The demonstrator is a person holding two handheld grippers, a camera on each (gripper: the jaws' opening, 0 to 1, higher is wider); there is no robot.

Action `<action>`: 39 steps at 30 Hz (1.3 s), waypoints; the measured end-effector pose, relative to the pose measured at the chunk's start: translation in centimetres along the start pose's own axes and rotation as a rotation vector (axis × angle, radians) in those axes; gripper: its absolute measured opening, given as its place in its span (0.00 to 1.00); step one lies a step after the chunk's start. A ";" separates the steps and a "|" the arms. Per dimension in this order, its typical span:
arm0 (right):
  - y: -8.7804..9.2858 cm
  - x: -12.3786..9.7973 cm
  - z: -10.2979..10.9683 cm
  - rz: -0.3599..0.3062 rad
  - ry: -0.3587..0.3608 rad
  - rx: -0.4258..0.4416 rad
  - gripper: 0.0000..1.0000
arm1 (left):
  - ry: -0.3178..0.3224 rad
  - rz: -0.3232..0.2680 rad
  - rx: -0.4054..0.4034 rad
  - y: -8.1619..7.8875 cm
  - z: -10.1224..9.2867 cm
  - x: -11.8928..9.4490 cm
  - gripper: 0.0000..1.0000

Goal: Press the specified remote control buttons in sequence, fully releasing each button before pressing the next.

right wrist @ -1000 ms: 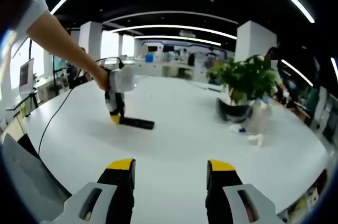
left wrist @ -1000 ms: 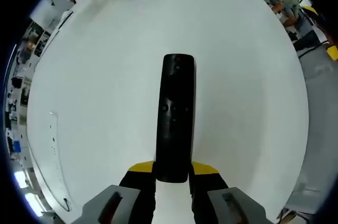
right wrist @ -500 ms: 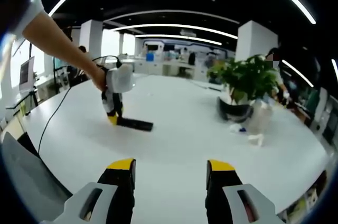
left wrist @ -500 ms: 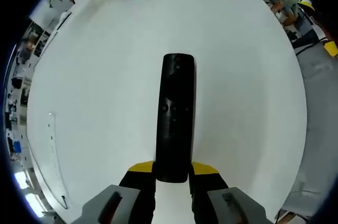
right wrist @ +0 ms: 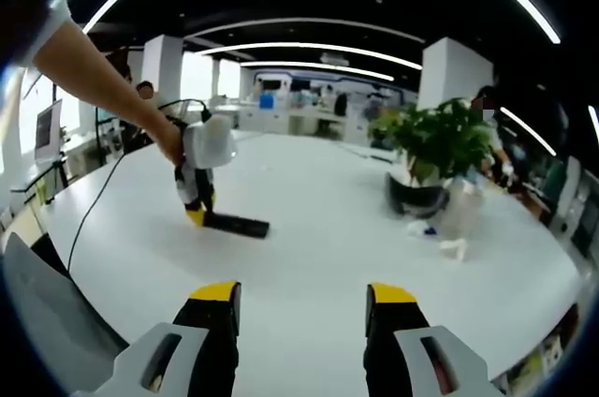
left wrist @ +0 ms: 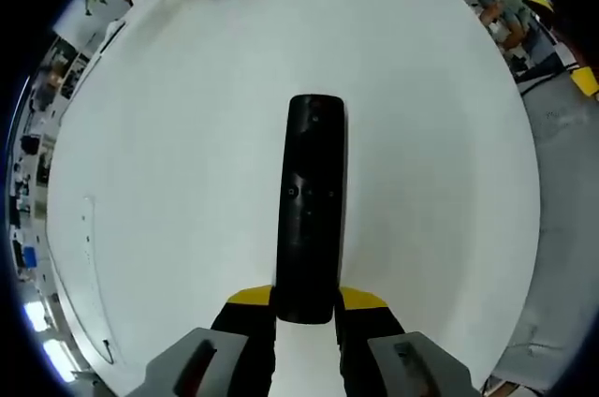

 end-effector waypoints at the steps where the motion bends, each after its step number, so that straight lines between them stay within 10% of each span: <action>1: 0.0 0.0 0.0 -0.001 0.000 -0.001 0.51 | 0.000 0.001 -0.002 0.0 -0.1 0.0 0.23; 39: 0.1 -0.1 0.0 0.000 -0.003 -0.005 0.50 | -0.001 0.022 -0.001 0.3 -3.8 0.5 0.23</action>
Point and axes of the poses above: the point that each gripper's makers call its tool centre point, and the gripper's own axes: x roughly forward along the fingers, z roughly to its left, y roughly out of its underside, the point moved 5 cm from there along -x, roughly backward along the fingers, and after that the axes turned 10 degrees about y, right-handed, at the moved point
